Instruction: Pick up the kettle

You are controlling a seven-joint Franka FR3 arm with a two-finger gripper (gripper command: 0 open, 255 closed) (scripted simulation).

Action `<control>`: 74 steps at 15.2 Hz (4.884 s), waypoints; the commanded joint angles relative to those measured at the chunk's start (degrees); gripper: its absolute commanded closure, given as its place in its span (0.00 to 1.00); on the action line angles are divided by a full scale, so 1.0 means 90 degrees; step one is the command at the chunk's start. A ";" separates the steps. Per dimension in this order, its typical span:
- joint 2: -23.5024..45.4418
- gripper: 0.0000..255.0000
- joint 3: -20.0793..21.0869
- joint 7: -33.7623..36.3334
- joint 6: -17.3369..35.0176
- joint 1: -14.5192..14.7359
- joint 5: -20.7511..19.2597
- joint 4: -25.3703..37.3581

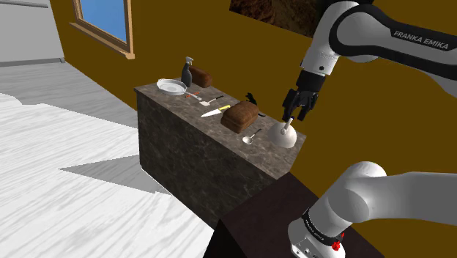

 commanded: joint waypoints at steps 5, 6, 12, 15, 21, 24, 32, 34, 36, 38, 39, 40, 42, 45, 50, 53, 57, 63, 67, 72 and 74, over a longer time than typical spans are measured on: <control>0.0810 0.00 -0.0180 0.0212 0.0595 -0.0303 -0.0092 0.0160; 0.1015 0.00 -0.0229 0.0266 0.0733 -0.0374 -0.0112 0.0214; 0.2245 0.00 -0.0546 0.0581 0.1461 -0.0772 -0.0186 0.0642; 0.2853 0.00 -0.0722 0.0729 0.1761 -0.0952 -0.0190 0.0914; 0.4042 0.00 -0.1096 0.0990 0.2230 -0.1292 -0.0112 0.1555; 0.4622 0.00 -0.1288 0.1102 0.2403 -0.1461 -0.0025 0.1915; 0.6123 0.00 -0.1770 0.1350 0.2683 -0.1960 0.0357 0.2977; 0.6488 0.00 -0.1877 0.1409 0.2715 -0.2105 0.0479 0.3260; 0.6848 0.00 -0.1976 0.1469 0.2735 -0.2260 0.0608 0.3550; 0.7204 0.00 -0.2068 0.1532 0.2743 -0.2424 0.0742 0.3844; 0.7379 0.00 -0.2111 0.1566 0.2743 -0.2510 0.0810 0.3993; 0.7554 0.00 -0.2152 0.1601 0.2740 -0.2599 0.0879 0.4143; 0.7898 0.00 -0.2229 0.1676 0.2728 -0.2784 0.1015 0.4446; 0.8274 0.00 -0.2287 0.1741 0.2773 -0.2983 0.1168 0.4720; 0.8485 0.00 -0.2236 0.1654 0.3092 -0.3008 0.1267 0.4594; 0.8556 0.00 -0.2219 0.1627 0.3190 -0.3017 0.1299 0.4561; 0.8560 1.00 -0.2218 0.1629 0.3185 -0.3018 0.1300 0.4570; 0.8560 1.00 -0.2218 0.1629 0.3185 -0.3017 0.1300 0.4570; 0.8422 1.00 -0.2251 0.1679 0.3003 -0.3000 0.1238 0.4626; 0.8218 1.00 -0.2299 0.1766 0.2680 -0.2978 0.1142 0.4764; 0.8143 1.00 -0.2315 0.1799 0.2547 -0.2971 0.1106 0.4830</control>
